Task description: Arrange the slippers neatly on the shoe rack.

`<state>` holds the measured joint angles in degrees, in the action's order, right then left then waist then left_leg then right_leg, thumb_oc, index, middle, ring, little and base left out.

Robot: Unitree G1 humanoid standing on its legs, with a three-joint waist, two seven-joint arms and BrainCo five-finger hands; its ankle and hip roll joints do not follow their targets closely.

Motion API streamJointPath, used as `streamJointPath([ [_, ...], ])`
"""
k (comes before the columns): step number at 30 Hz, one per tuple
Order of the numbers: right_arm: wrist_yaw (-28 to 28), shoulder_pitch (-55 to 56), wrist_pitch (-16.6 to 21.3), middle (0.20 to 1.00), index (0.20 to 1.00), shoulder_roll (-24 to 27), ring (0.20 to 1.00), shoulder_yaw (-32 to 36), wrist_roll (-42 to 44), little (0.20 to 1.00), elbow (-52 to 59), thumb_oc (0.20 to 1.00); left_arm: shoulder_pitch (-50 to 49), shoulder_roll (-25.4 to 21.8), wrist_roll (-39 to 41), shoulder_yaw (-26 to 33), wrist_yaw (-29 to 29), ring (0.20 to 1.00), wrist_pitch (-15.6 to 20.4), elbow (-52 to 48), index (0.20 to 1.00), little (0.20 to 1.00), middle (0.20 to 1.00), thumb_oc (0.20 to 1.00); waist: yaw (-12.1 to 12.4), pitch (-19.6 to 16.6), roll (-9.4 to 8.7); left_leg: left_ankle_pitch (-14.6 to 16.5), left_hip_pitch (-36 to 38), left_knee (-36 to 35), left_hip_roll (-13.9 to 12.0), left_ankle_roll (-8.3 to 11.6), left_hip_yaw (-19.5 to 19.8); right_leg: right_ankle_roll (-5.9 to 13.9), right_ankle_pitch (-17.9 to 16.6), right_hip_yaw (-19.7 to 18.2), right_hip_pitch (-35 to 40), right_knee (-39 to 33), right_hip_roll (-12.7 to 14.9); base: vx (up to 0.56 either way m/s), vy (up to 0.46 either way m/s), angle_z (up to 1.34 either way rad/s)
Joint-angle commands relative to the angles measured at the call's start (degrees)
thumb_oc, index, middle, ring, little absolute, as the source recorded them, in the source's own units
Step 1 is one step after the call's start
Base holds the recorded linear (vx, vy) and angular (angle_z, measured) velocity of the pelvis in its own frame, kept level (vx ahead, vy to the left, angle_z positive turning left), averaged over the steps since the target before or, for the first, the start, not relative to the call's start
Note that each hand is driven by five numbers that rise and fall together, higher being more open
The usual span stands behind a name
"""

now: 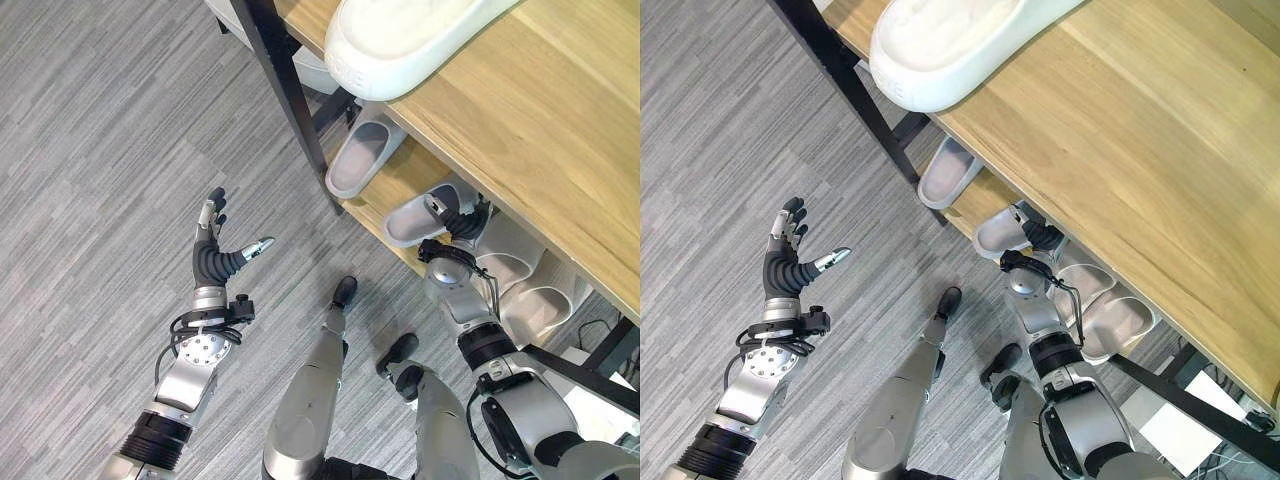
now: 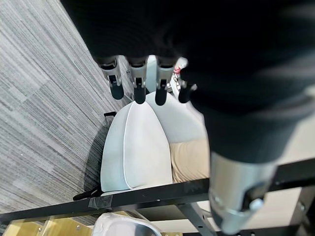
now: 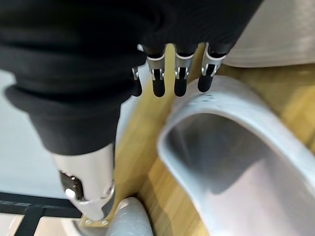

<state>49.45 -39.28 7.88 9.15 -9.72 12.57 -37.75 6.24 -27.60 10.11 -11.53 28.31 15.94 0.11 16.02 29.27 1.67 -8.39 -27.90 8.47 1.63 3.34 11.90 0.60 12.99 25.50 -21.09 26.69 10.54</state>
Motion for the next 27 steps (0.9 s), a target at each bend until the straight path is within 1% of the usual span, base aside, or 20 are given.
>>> streamJointPath([
  [1,1.29,-1.04,3.39,1.000,1.000,0.17,1.000,1.42,4.18,1.000,0.02,1.000,-1.78,-0.11,0.81,-0.93,0.97,1.000,1.76,-2.21,1.000,1.000,1.000,1.000,0.43,-0.72,-0.32,10.82,1.57,3.70,-0.52,0.15,-0.01,4.01,0.83,-2.33,5.60,-5.84,1.65,0.00,0.000,0.00],
  [3,1.80,-1.19,3.11,1.000,1.000,0.15,1.000,1.59,3.94,1.000,-0.52,1.000,-1.86,-0.14,0.92,-1.01,0.96,1.000,1.75,-2.17,1.000,1.000,1.000,1.000,0.49,-0.69,-0.29,10.83,1.63,3.63,-0.51,0.10,0.01,4.01,0.86,-2.33,5.57,-5.82,1.65,0.00,0.000,0.00],
  [4,2.56,-1.05,2.31,1.000,1.000,0.22,1.000,1.86,3.13,1.000,-0.81,1.000,-2.21,-0.14,1.04,-0.92,1.02,1.000,1.68,-2.31,1.000,1.000,1.000,1.000,0.52,-0.75,-0.27,10.82,1.78,3.44,-0.45,0.04,0.04,4.01,0.84,-2.34,5.52,-5.80,1.62,0.00,0.000,0.00],
  [7,2.99,-0.92,2.12,1.000,1.000,0.01,1.000,1.88,3.27,1.000,-1.20,1.000,-2.41,-0.09,0.85,-1.01,1.15,1.000,1.70,-2.52,1.000,1.000,1.000,1.000,0.56,-0.73,-0.33,10.84,1.74,3.49,-0.39,0.00,0.09,4.06,0.75,-2.37,5.50,-5.77,1.65,0.00,0.000,0.00],
  [10,1.64,-1.31,2.78,1.000,1.000,-1.59,1.000,1.71,7.70,1.000,-4.46,1.000,-1.89,-0.37,0.97,-1.73,0.90,1.000,1.53,-2.53,1.000,1.000,1.000,1.000,0.60,-0.62,-0.45,10.85,1.73,3.32,-0.49,-0.01,-0.07,4.07,0.63,-2.47,5.35,-5.79,1.67,0.00,0.000,0.00],
  [14,-1.07,-2.74,5.37,1.000,1.000,-3.24,1.000,2.24,15.80,1.000,-7.71,1.000,-1.34,-0.88,1.78,-2.61,0.18,1.000,1.35,-2.23,1.000,1.000,1.000,1.000,0.80,-0.34,-0.51,10.90,1.65,3.27,-0.56,0.06,-0.19,4.06,0.68,-2.39,5.23,-5.78,1.67,0.00,0.000,0.00],
  [15,-1.26,-2.85,5.52,1.000,1.000,-3.19,1.000,2.26,16.02,1.000,-7.93,1.000,-1.31,-0.92,1.81,-2.62,0.17,1.000,1.36,-2.21,1.000,1.000,1.000,1.000,0.83,-0.33,-0.54,10.90,1.65,3.27,-0.56,0.06,-0.20,4.06,0.69,-2.40,5.23,-5.78,1.67,0.00,0.000,0.00],
  [17,-3.10,-4.11,7.24,1.000,1.000,-4.04,1.000,2.90,21.22,1.000,-10.28,1.000,-0.93,-1.09,2.25,-3.13,-0.33,1.000,1.26,-1.85,1.000,1.000,1.000,1.000,1.06,-0.31,-0.47,10.96,1.73,3.15,-0.58,0.11,-0.20,4.06,0.80,-2.32,5.23,-5.71,1.64,0.00,0.000,0.00],
  [19,-6.54,-4.68,8.56,1.000,1.000,-4.54,1.000,2.63,25.96,1.000,-11.03,1.000,-0.77,-1.31,3.00,-3.03,-1.12,1.000,1.61,-1.74,1.000,1.000,1.000,1.000,1.35,-0.20,-0.39,10.98,1.90,2.97,-0.72,0.22,-0.23,4.05,0.89,-2.29,5.34,-5.78,1.69,0.00,0.000,0.00],
  [20,-8.78,-4.76,8.56,1.000,1.000,-4.87,1.000,2.34,28.19,1.000,-11.76,1.000,-0.72,-1.26,3.49,-2.86,-1.70,1.000,1.67,-1.57,1.000,1.000,1.000,1.000,1.60,-0.17,-0.32,10.97,1.95,2.94,-0.81,0.30,-0.28,4.07,0.96,-2.26,5.42,-5.73,1.77,0.00,0.000,0.00],
  [22,-12.12,-5.24,8.67,1.000,1.000,-3.86,1.000,0.99,29.34,1.000,-11.85,1.000,-0.58,-1.14,4.33,-2.77,-2.71,1.000,2.24,-1.42,1.000,1.000,1.000,1.000,2.00,-0.03,-0.24,10.92,1.90,2.90,-0.89,0.43,-0.46,4.06,1.05,-2.17,5.37,-5.64,1.85,0.00,0.000,0.00],
  [23,-12.25,-5.33,8.69,1.000,1.000,-3.79,1.000,1.02,29.41,1.000,-11.98,1.000,-0.55,-1.12,4.35,-2.77,-2.75,1.000,2.25,-1.41,1.000,1.000,1.000,1.000,2.01,0.00,-0.21,10.92,1.90,2.90,-0.90,0.44,-0.47,4.06,1.06,-2.18,5.37,-5.64,1.84,0.00,0.000,0.00],
  [25,-14.26,-7.79,7.76,1.000,1.000,-0.65,1.000,-0.80,27.01,1.000,-12.65,1.000,-0.48,-0.99,5.07,-2.95,-3.35,1.000,2.92,-1.28,1.000,1.000,1.000,1.000,2.64,0.14,0.15,10.73,1.96,2.56,-1.01,0.55,-0.68,4.14,1.07,-2.13,5.08,-5.50,1.96,0.00,0.000,0.00],
  [27,-14.99,-9.00,7.05,1.000,1.000,0.76,1.000,-1.82,25.50,1.000,-12.98,1.000,-0.25,-0.96,5.22,-3.10,-3.67,1.000,3.00,-1.32,1.000,1.000,1.000,1.000,2.86,0.20,0.31,10.65,1.93,2.42,-1.04,0.53,-0.75,4.20,0.99,-2.17,4.87,-5.37,2.01,0.00,0.000,0.00],
])
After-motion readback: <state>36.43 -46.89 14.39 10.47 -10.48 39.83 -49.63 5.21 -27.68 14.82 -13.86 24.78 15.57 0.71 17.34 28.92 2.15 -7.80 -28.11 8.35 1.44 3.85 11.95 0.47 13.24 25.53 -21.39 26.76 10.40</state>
